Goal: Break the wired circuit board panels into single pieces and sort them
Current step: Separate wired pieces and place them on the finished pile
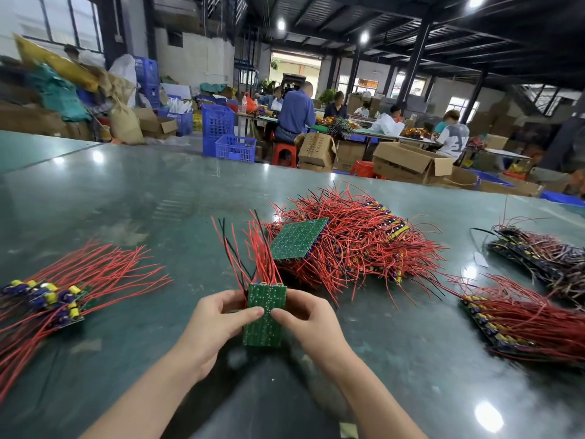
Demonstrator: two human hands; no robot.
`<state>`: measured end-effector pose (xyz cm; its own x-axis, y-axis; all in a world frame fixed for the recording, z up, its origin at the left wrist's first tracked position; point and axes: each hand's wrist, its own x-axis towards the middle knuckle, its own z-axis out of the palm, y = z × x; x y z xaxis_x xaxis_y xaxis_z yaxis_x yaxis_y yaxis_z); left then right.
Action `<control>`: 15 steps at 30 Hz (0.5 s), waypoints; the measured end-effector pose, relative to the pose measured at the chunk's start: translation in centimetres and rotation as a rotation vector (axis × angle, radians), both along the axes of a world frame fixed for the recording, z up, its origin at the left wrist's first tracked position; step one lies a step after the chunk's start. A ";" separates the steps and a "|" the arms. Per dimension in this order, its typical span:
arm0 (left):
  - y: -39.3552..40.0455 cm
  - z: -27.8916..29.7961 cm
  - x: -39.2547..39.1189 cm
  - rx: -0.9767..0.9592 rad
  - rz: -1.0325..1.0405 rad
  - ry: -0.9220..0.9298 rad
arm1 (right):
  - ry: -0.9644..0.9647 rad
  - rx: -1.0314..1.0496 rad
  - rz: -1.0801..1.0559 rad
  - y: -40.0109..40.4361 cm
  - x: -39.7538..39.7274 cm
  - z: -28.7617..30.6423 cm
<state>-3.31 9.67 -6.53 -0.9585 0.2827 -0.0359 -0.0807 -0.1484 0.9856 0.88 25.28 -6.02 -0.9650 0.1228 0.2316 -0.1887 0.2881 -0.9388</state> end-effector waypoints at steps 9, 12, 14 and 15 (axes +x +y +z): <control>0.1 0.0 0.1 -0.124 -0.003 0.086 | -0.069 0.085 -0.057 0.0 0.2 0.1; 0.2 0.0 0.2 -0.131 0.026 0.116 | -0.084 0.164 -0.142 -0.4 0.2 -0.1; 0.3 0.0 0.2 -0.132 0.048 0.134 | -0.075 0.202 -0.166 -0.5 0.2 -0.2; 0.4 0.0 0.3 -0.132 0.058 0.143 | -0.069 0.209 -0.171 -0.6 0.2 -0.3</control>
